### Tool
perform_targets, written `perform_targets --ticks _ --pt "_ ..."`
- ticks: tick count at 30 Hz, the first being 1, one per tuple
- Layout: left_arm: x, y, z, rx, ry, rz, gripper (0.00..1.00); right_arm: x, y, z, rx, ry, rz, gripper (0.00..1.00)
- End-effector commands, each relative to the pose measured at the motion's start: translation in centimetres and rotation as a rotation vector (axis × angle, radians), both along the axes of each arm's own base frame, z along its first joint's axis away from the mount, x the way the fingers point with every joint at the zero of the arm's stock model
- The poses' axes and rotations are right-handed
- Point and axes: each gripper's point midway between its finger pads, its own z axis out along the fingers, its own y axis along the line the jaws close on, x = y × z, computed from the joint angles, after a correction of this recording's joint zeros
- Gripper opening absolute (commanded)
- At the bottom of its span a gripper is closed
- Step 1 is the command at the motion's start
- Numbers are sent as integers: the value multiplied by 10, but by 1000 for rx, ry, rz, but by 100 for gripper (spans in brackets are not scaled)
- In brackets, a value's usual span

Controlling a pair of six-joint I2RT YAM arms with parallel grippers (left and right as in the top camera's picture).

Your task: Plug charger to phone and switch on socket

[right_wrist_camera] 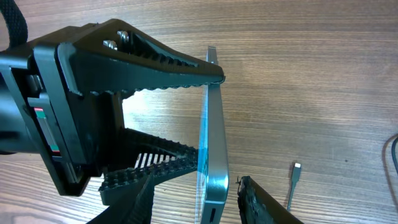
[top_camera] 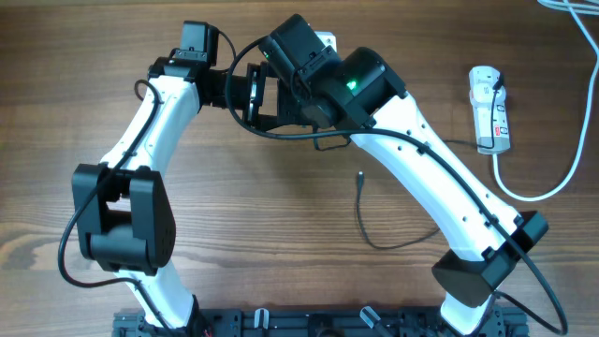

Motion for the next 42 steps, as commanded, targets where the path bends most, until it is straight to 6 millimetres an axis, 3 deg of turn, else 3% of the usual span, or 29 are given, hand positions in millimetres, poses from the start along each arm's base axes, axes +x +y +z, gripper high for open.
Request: perform_targets --ticks 1,3,19,28,32,35,42 --pt "-8 -3 21 -59 8 -20 73 2 -1 -14 -44 16 -16 45" --pt "-8 -3 21 -59 10 -19 73 2 -1 -17 -49 21 -16 36" --pt "-11 -4 27 -92 14 -34 73 9 -2 -16 -57 -5 -27 26" --pt "-11 -4 27 -92 15 -34 73 10 0 -21 -64 3 -27 4" --pt "-10 -4 27 -93 9 -34 77 10 0 -21 -56 6 -43 5" --pt "-5 -5 30 -101 -53 -38 100 12 -1 -20 -53 -1 -56 4" --pt "0 -7 27 -80 -94 -33 100 33 -36 -7 59 -87 -516 4"
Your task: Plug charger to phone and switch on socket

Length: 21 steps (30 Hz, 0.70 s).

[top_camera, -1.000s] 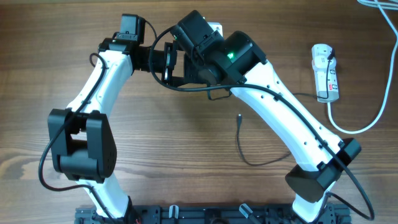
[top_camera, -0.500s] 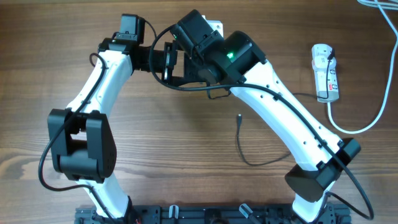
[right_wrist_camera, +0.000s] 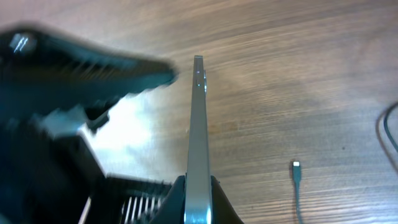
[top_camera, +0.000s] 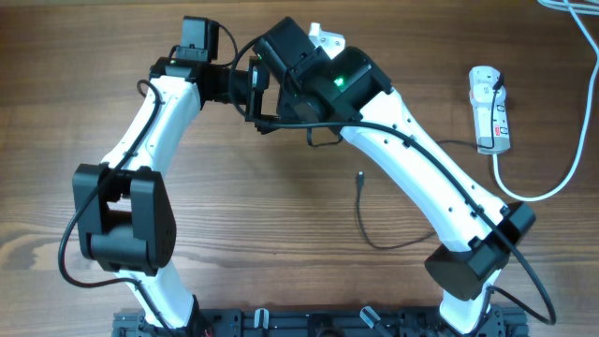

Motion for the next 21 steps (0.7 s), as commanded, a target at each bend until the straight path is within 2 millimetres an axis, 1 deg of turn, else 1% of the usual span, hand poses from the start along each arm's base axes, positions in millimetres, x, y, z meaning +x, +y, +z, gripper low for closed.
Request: perform_targets --ticks 1,3,5,7,9,10,12,14,16,18,20,21 --pt "-5 -2 12 -5 -35 -6 100 16 -27 11 97 -72 -321 4" --pt "-4 -2 12 -4 -36 -5 100 17 -31 16 200 -59 -443 4" --pt "-4 -2 12 -3 -36 -4 100 16 -28 21 329 -25 -543 4" --pt "-4 -2 11 1 -36 -2 98 17 -21 29 422 -10 -565 4" --pt "-2 -1 8 19 -35 8 94 16 -16 40 507 5 -581 4" --pt "-1 -1 6 29 -29 14 91 14 -16 46 547 10 -617 4" --pt "-1 -1 6 36 44 30 90 11 -18 54 609 13 -685 4" --pt "-1 -1 7 33 118 41 84 8 -19 60 651 17 -724 4" --pt "-1 -1 7 36 162 49 84 4 -18 64 679 36 -733 4" --pt "-1 -1 7 37 193 55 81 2 -17 63 690 50 -751 4" --pt "-1 -1 7 38 237 63 77 -4 -19 58 702 84 -822 4" --pt "-1 -1 7 39 247 66 77 -10 -22 54 704 108 -884 4"
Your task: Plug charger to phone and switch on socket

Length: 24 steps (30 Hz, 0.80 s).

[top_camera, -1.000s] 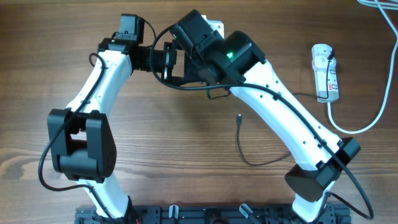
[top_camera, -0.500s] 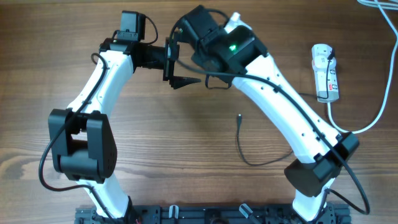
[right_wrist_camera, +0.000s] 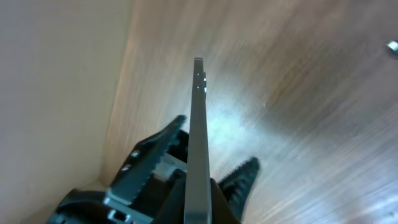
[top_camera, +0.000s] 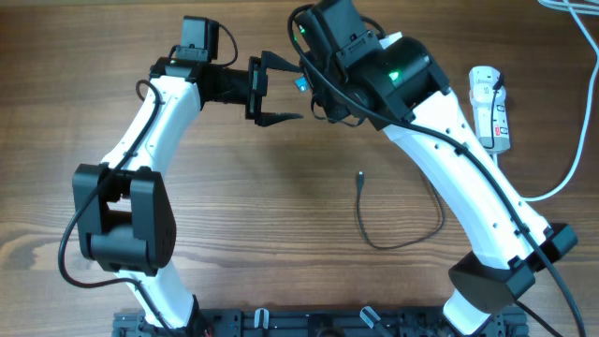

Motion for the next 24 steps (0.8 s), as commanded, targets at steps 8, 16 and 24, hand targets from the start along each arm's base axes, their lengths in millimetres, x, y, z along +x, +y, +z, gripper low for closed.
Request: perform_targets --ticks 8,16,24 --pt "-4 -5 19 -35 80 1 75 -20 -4 3 118 84 -215 4" --pt "-6 -6 29 -82 55 -29 70 -17 5 2 140 81 -223 4" --pt "-8 -6 32 -98 79 -39 47 -16 7 -1 152 89 -243 4"
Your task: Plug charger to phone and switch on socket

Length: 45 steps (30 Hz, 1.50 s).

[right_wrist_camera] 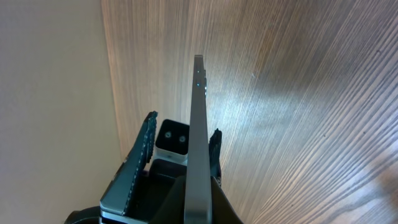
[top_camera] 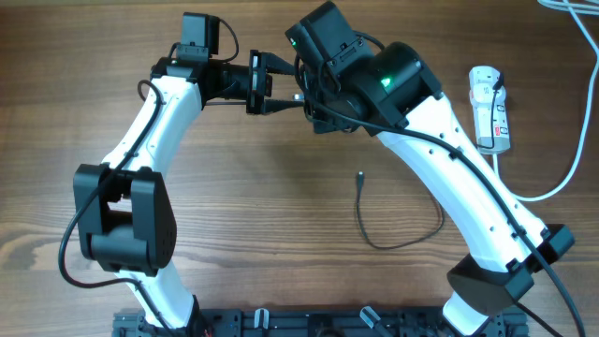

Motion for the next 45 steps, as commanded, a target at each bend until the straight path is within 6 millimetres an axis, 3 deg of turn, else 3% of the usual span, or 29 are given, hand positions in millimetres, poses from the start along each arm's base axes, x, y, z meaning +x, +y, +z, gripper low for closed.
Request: perform_targets --ticks 1,6,13,14,22,26,31,32,35,36,38,42,45 --pt "-9 -1 17 -36 -13 -25 46 1 0 4 11 -16 -24 4" --pt "-10 -1 18 -44 -13 -31 43 2 3 0 21 1 -39 4" --pt "-10 -1 18 -44 -12 -31 23 4 6 2 31 -12 -35 4" --pt "-10 -1 18 -44 -12 -31 26 4 7 2 33 -12 -33 4" --pt "-10 -1 19 -47 -12 -33 6 0 16 3 71 0 -4 4" --pt "-10 -1 19 -47 -12 -33 4 1 17 4 59 -11 21 5" --pt "-10 -1 19 -47 -17 -33 4 5 13 5 14 -43 56 42" --pt "-10 -1 19 -48 -25 -33 4 7 10 6 -14 -61 63 47" --pt "-5 -2 18 -37 -77 -24 4 13 -2 11 -108 -120 112 73" --pt "-2 -2 16 -26 -112 -15 4 14 -8 16 -138 -145 140 84" --pt "5 -1 10 12 -182 7 4 17 -22 28 -196 -192 215 96" --pt "20 3 -8 121 -390 45 4 19 -65 54 -375 -280 423 100" --pt "28 6 -18 191 -617 30 4 10 -101 57 -543 -265 602 100"
